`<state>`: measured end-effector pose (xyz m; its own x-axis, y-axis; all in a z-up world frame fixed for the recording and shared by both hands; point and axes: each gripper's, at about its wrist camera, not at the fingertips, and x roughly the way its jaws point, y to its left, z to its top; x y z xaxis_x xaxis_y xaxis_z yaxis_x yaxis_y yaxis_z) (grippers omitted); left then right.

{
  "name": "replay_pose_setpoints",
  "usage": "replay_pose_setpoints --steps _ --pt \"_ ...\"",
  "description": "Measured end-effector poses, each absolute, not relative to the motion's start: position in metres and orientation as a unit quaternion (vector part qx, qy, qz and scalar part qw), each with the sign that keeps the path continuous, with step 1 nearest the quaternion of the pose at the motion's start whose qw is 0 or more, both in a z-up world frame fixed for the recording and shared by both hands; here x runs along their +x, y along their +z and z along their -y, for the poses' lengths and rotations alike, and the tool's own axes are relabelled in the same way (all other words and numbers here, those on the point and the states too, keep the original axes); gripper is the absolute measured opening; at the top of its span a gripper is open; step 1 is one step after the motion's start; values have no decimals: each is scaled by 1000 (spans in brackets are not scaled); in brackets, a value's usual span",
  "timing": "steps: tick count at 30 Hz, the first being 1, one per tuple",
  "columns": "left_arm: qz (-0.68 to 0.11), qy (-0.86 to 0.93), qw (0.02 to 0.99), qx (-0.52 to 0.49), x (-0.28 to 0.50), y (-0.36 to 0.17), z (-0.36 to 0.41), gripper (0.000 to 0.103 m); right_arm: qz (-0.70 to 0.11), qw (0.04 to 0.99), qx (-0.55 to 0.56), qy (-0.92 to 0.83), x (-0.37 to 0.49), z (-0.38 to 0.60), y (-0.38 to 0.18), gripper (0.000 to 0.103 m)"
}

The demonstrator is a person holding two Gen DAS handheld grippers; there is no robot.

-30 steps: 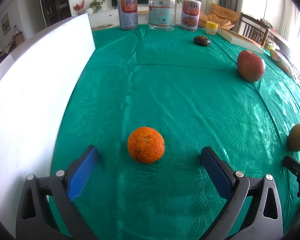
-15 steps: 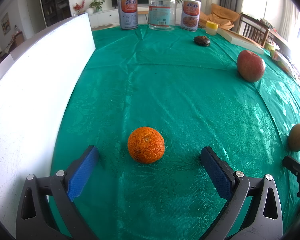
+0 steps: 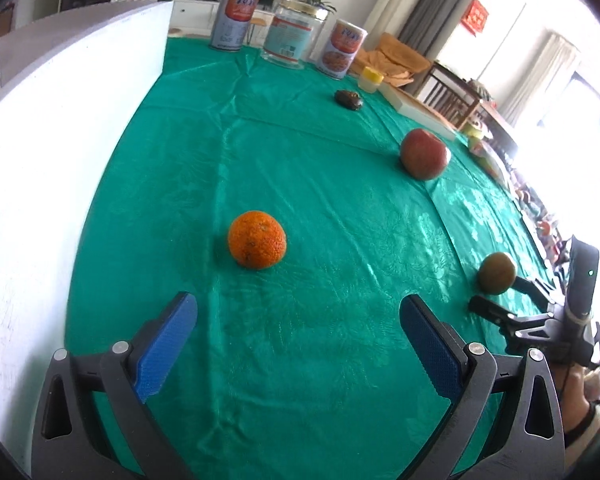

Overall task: Organize fruits
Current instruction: 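Grasp the orange mandarin with the left tool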

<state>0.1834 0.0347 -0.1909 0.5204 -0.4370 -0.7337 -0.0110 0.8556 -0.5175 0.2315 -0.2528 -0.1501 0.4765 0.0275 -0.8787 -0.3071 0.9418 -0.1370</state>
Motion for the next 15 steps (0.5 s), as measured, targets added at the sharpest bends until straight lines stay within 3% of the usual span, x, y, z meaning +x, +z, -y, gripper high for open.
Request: replay_pose_setpoints --steps 6,7,8,9,13,15 --pt "-507 -90 848 -122 207 -185 -11 99 -521 836 -50 164 239 277 -137 103" --pt "-510 -82 850 -103 211 -184 -7 94 -538 826 -16 169 245 287 -131 102" --pt "-513 -78 850 -88 216 -186 -7 68 -551 819 11 163 252 297 -124 102" --pt "-524 -76 844 -79 221 -188 -4 51 -560 814 32 154 259 306 -116 101" --pt "-529 -62 842 -79 231 -189 -6 30 -599 786 24 154 278 302 -99 91" --pt "-530 -61 839 -104 230 -189 -12 29 -612 775 -20 160 278 281 -104 86"
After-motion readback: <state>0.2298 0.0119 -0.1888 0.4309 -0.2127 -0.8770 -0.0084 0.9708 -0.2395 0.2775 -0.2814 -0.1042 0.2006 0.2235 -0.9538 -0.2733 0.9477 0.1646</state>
